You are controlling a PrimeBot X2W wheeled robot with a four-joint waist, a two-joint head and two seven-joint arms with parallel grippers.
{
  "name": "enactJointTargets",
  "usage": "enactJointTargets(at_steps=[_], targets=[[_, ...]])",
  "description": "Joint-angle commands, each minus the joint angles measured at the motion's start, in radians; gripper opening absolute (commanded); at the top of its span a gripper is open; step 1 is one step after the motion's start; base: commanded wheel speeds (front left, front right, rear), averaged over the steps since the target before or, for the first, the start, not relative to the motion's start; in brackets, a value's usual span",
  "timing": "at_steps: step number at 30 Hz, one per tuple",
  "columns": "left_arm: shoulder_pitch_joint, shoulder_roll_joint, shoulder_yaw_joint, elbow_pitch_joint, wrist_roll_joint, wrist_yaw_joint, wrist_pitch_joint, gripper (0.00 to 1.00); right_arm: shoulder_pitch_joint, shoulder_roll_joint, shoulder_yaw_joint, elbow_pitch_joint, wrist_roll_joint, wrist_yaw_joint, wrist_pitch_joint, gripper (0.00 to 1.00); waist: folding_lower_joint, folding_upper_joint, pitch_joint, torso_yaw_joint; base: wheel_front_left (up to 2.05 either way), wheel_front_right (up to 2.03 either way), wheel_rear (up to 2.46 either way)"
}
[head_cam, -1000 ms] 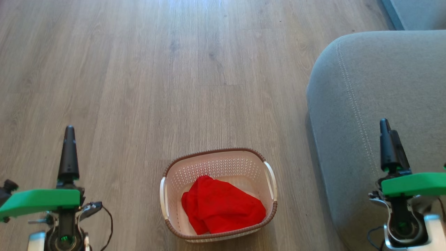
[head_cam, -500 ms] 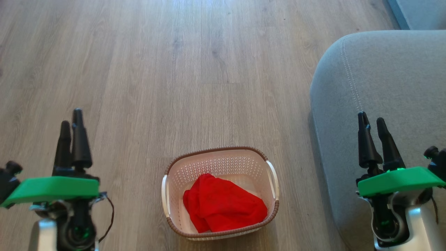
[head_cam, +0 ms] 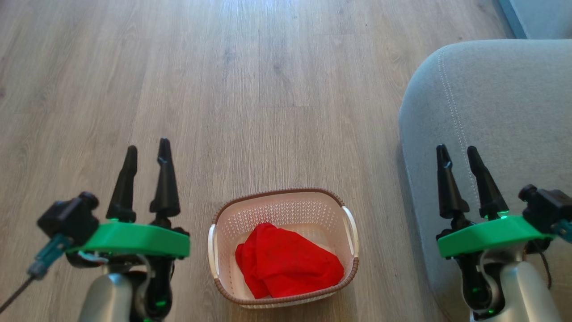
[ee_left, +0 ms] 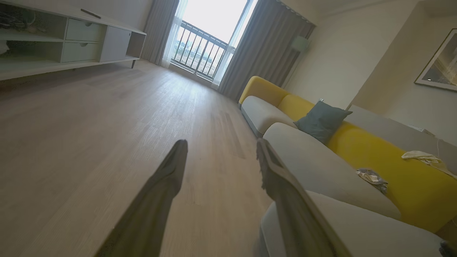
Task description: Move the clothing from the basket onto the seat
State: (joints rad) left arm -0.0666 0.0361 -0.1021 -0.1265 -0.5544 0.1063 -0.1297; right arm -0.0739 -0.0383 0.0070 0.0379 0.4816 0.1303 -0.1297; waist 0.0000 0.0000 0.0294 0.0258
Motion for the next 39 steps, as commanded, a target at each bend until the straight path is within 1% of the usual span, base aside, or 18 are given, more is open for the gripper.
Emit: enactJointTargets(at_steps=[1,4,7,9,10,17,19,24,29,39], targets=[[-0.050,0.011,0.002,-0.042,0.052,0.016,-0.018,1.00,-0.057,-0.010,0.026,-0.033,-0.048,0.000,-0.017,1.00,0.0000,0.0000,-0.001,0.000,0.00,0.00,0.00],[-0.049,0.024,-0.038,-0.029,0.118,0.037,-0.026,1.00,-0.056,-0.010,0.039,-0.018,-0.091,0.000,-0.026,1.00,0.0000,0.0000,-0.002,0.000,0.00,0.00,0.00],[-0.048,0.045,-0.085,-0.004,0.170,0.068,-0.035,1.00,-0.053,-0.010,0.048,0.007,-0.125,0.000,-0.034,1.00,0.0000,0.0000,-0.004,-0.001,0.00,0.00,0.00],[-0.045,0.053,-0.111,0.021,0.189,0.091,-0.041,1.00,-0.053,-0.010,0.054,0.028,-0.150,0.000,-0.040,1.00,0.0000,0.0000,-0.007,-0.002,0.00,0.00,0.00],[-0.045,0.053,-0.111,0.021,0.189,0.091,-0.041,1.00,-0.053,-0.010,0.054,0.028,-0.150,0.000,-0.040,1.00,0.0000,0.0000,-0.007,-0.002,0.00,0.00,0.00],[-0.041,0.074,-0.172,0.095,0.262,0.150,-0.061,1.00,-0.050,-0.011,0.066,0.125,-0.244,0.000,-0.061,1.00,0.0000,0.0000,-0.014,-0.004,0.00,0.00,0.00],[-0.039,0.078,-0.187,0.120,0.280,0.160,-0.067,1.00,-0.052,-0.011,0.066,0.158,-0.266,0.000,-0.067,1.00,0.0000,0.0000,-0.016,-0.004,0.00,0.00,0.00],[-0.032,0.076,-0.212,0.187,0.313,0.150,-0.082,1.00,-0.062,-0.011,0.072,0.226,-0.311,0.000,-0.082,1.00,0.0000,0.0000,-0.022,-0.004,0.00,0.00,0.00],[-0.031,0.066,-0.223,0.230,0.364,0.137,-0.097,1.00,-0.075,-0.011,0.081,0.261,-0.368,0.000,-0.096,1.00,0.0000,0.0000,-0.024,-0.003,0.00,0.00,0.00],[-0.034,0.048,-0.227,0.246,0.491,0.127,-0.126,1.00,-0.094,-0.012,0.094,0.292,-0.498,0.000,-0.126,1.00,0.0000,0.0000,-0.020,0.004,0.00,0.00,0.00]])
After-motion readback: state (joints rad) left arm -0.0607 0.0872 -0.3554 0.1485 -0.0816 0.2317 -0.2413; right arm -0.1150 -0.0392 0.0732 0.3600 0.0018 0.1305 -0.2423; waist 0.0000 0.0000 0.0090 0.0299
